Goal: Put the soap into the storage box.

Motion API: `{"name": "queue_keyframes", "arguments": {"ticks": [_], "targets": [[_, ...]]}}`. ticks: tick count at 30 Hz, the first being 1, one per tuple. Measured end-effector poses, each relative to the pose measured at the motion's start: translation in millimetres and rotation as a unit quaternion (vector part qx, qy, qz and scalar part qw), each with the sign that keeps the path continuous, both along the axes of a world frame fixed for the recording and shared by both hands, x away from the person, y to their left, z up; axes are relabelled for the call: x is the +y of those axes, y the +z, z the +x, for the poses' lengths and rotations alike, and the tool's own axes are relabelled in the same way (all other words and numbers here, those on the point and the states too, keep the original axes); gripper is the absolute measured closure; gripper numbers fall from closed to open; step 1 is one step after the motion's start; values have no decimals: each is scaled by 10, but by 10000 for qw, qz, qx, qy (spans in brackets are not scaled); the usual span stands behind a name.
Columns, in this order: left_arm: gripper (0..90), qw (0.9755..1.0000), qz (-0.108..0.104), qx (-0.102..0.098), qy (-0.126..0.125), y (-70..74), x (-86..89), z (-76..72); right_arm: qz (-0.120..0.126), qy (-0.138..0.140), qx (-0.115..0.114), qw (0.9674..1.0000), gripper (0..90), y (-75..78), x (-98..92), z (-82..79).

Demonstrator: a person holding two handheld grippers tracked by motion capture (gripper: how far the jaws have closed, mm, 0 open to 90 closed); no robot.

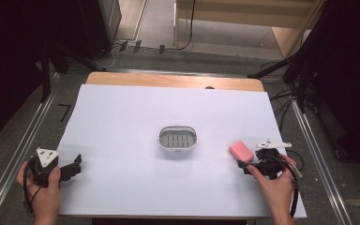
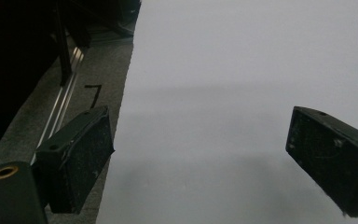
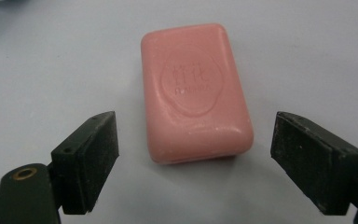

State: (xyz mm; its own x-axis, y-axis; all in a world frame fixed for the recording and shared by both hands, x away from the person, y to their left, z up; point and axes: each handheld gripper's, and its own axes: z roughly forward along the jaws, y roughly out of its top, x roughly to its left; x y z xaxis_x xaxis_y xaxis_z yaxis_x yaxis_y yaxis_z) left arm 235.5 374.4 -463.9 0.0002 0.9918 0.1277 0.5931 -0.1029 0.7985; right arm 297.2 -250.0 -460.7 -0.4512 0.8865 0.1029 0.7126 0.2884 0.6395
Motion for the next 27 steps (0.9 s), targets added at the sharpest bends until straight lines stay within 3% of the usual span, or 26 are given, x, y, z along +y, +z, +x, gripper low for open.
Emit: {"name": "queue_keyframes", "arguments": {"ticks": [12, 27], "targets": [[77, 10000, -19, 10, -4, 0, 5, 3, -238, -54, 162, 9996, 197, 20, 127, 170], [77, 10000, -9, 30, -7, -1, 5, 6, -380, -88, 230, 9990, 249, -6, 190, 270]]}}
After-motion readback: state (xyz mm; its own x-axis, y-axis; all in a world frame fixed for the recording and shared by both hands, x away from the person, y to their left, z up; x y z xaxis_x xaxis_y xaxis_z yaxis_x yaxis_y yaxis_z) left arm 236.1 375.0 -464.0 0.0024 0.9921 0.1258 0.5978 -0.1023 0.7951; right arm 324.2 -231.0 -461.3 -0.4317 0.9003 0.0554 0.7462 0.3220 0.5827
